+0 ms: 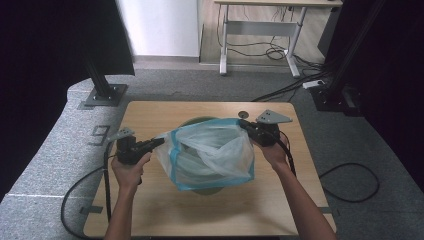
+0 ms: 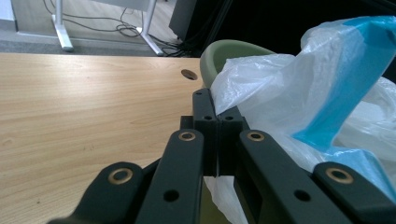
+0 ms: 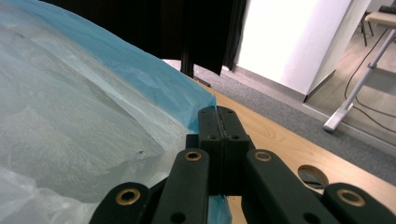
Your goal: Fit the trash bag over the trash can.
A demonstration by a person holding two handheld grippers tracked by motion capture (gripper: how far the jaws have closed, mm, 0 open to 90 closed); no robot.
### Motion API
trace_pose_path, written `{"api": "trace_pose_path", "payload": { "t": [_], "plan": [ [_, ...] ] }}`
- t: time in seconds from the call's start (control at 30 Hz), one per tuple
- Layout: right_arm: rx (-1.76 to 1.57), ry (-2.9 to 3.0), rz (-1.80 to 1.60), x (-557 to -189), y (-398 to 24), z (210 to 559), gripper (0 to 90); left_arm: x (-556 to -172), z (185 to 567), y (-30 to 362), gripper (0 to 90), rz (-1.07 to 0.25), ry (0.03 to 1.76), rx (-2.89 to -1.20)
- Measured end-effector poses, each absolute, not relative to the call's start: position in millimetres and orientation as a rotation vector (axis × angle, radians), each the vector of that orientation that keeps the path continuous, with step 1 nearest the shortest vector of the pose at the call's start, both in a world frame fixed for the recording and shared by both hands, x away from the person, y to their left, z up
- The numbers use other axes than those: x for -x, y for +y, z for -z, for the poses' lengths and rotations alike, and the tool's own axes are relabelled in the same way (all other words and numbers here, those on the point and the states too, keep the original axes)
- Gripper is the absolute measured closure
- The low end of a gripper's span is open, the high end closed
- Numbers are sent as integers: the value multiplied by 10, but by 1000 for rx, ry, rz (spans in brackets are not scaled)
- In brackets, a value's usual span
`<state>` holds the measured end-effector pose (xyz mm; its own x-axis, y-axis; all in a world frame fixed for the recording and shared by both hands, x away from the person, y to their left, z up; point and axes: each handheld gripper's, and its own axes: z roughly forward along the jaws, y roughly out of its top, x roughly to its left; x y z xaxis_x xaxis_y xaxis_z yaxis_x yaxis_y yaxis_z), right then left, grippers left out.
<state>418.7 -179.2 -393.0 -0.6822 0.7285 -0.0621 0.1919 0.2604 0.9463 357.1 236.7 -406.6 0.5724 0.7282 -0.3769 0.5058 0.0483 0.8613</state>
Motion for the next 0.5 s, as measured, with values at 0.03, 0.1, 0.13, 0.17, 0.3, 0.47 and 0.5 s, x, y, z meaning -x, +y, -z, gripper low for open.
{"api": "trace_pose_path", "payload": {
  "t": [0.03,0.1,0.13,0.17,0.3,0.47,0.5],
  "plan": [
    [-843,2043,-1428,-4205,-1788,3946,882,-3585,4077,2359,896,-226,1069,-1608],
    [-872,2046,-1429,-4247,-1781,3986,881,-3621,4111,2342,895,-209,1090,-1613],
    [-889,2050,-1434,-4270,-1780,4009,882,-3639,4131,2334,895,-202,1098,-1616],
    [-904,2052,-1438,-4290,-1778,4033,882,-3653,4152,2326,895,-196,1108,-1617],
    [-947,2067,-1429,-4341,-1770,4144,881,-3699,4222,2284,894,-169,1132,-1632],
    [-993,2085,-1424,-4382,-1758,4269,881,-3733,4259,2245,894,-155,1142,-1639],
    [-999,2089,-1423,-4387,-1751,4286,881,-3740,4265,2239,894,-154,1143,-1641]
  ]
}}
